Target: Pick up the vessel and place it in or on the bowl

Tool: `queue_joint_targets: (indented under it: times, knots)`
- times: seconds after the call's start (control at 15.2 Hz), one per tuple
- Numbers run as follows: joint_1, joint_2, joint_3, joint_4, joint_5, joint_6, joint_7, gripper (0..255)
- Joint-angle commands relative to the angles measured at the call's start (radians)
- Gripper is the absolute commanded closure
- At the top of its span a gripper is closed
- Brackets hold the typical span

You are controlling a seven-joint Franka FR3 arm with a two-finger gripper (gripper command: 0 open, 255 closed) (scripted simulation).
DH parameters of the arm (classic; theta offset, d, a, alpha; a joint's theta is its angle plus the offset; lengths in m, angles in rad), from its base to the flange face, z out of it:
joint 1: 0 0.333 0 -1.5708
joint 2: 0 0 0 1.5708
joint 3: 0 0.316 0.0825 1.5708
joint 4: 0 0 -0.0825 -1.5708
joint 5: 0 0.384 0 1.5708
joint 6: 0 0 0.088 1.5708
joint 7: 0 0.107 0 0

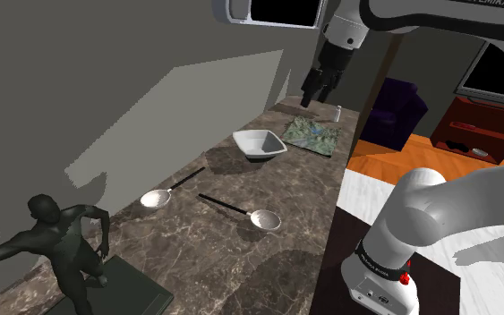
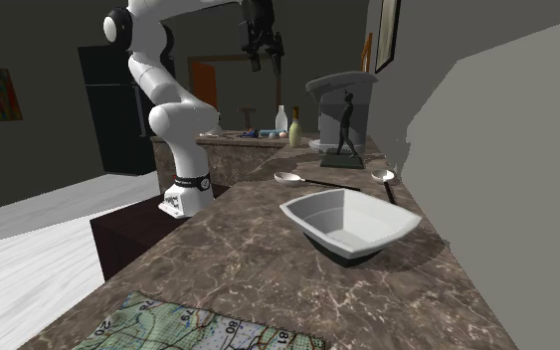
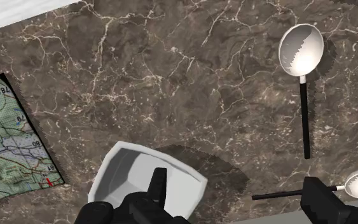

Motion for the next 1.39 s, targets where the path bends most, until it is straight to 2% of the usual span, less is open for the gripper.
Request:
queue_joint_targets:
  times: [0.0,0.66,1.32]
  knots:
    - [0.0,0.0,0.0,0.0,0.0,0.0,0.0,0]
    - [0.079,0.108,0.058,-0.212,0.068,0.296,0.002,0]
    - [0.174,0.35,0.123,-0.318,0.146,0.623,-0.01,0]
